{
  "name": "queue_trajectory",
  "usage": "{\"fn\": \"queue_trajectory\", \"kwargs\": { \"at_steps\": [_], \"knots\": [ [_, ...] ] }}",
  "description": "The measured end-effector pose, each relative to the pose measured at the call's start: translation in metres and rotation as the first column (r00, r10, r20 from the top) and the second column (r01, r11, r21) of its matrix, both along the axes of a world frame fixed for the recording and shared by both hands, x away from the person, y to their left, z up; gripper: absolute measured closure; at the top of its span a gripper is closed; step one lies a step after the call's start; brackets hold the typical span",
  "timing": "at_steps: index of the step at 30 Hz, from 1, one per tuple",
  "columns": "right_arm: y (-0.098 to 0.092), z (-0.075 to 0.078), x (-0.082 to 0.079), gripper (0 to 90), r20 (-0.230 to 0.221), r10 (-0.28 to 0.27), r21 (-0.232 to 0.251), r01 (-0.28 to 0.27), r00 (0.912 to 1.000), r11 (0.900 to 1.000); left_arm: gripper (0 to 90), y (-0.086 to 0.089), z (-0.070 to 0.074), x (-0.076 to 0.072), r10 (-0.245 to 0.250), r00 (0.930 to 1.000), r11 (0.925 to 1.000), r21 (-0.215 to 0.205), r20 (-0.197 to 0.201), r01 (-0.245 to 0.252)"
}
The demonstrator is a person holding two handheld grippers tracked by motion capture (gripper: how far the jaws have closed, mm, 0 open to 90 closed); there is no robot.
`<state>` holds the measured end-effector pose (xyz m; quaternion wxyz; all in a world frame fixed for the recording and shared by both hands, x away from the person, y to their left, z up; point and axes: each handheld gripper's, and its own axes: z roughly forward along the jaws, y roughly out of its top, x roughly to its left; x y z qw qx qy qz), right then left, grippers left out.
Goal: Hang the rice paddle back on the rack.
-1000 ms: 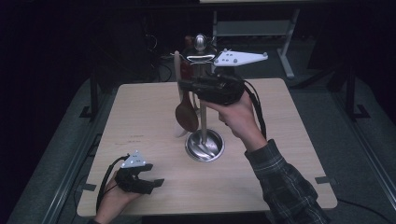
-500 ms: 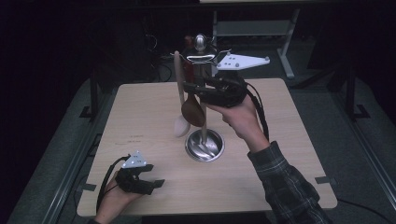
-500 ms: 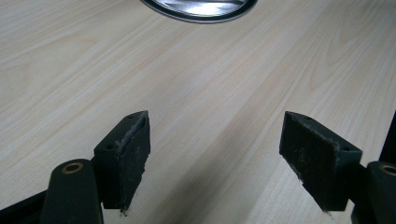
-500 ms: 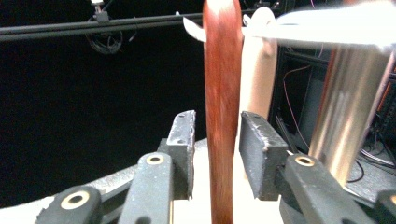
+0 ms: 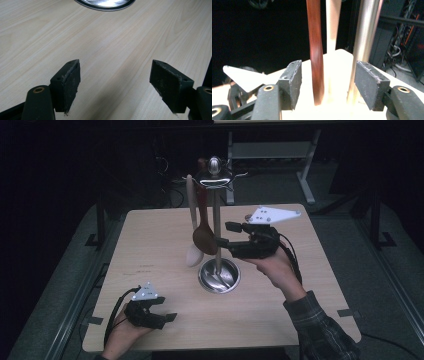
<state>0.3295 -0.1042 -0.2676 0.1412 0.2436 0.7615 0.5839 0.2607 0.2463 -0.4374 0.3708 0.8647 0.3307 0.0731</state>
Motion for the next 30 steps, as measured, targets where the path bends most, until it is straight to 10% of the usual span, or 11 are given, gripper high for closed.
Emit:
{"fn": "queue_trajectory", "kwargs": {
  "at_steps": [14,30],
  "knots": [
    [-0.047,-0.084,-0.021,18.7,-0.087,-0.042,-0.128,0.031,0.9954,0.991,19.4,0.0,-0.003,0.001,-0.009,0.9998,1.0,-0.002,0.016,0.009],
    [-0.09,-0.162,-0.045,13.6,-0.193,-0.167,-0.267,0.112,0.967,0.957,13.9,0.005,-0.008,0.005,-0.013,0.9995,0.9988,0.047,0.029,0.011]
  ]
}}
